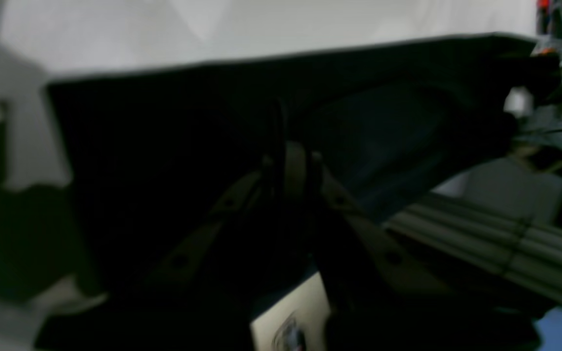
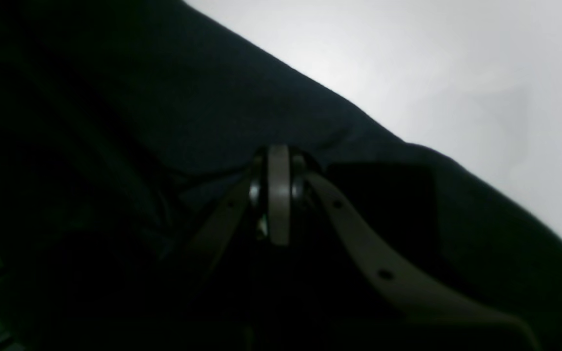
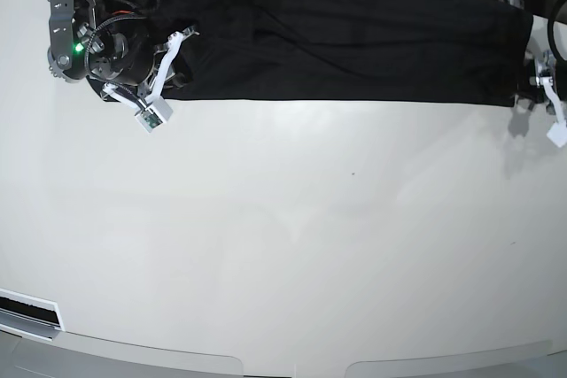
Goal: Layout the t-shirt on the table in an organized manner, then fold the t-shirt properly
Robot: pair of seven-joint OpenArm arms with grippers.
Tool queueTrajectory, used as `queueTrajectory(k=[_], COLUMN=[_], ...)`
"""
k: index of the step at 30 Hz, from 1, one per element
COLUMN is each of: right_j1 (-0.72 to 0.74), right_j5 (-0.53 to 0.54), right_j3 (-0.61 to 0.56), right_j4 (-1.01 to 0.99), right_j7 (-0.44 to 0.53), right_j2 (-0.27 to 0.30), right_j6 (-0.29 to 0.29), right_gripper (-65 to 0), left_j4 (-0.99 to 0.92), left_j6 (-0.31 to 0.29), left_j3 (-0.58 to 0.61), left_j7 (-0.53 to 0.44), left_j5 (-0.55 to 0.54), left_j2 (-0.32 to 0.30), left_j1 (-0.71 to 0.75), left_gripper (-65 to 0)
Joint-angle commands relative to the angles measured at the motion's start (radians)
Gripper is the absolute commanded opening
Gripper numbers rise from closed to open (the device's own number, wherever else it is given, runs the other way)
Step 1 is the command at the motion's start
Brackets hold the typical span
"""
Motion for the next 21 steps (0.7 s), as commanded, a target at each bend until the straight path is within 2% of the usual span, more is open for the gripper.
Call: queueTrajectory(k=[1,5,7,9,14,18,19,21], right_j1=[0.008,0.008,0.008,0.009,0.009,0.016,0.022,0.040], right_j5=[0.018,0.018,0.018,0.018,0.018,0.031,0.049,0.095], right_j3=[0.003,0.003,0.003,0.003,0.003,0.003,0.003,0.004], right_j4=[0.013,0.013,0.013,0.013,0.013,0.013,0.013,0.016], right_j7=[0.015,0.000,-0.003,-0.003,-0.003,-0.004,-0.009,-0.018], right_j2=[0.006,0.006,0.006,0.006,0.006,0.006,0.006,0.006], right_j6=[0.000,0.000,0.000,0.001,0.028,0.026,0.025,0.027], right_gripper=[-65.0,-65.0,-65.0,-65.0,-65.0,-65.0,-65.0,-65.0], left_j4=[0.012,0.012,0.012,0.012,0.012,0.012,0.012,0.012], left_j6=[-0.005,-0.005,-0.005,-0.005,-0.005,-0.005,-0.005,-0.005], left_j3=[-0.007,-0.007,-0.007,-0.007,-0.007,-0.007,-0.007,-0.008], left_j7=[-0.043,-0.251,-0.323,-0.342,-0.338,-0.330,-0.330,-0.313], left_j5=[0.018,0.233,0.324,0.364,0.345,0.345,0.345,0.344], left_j2=[-0.032,-0.031,-0.030,-0.025,-0.015,-0.011,-0.014,-0.032], left_j1=[-0.011,-0.011,-0.011,-0.011,-0.011,-0.011,-0.012,-0.023], left_gripper=[-65.0,-65.0,-65.0,-65.0,-64.5,-30.3,-26.2,-25.5])
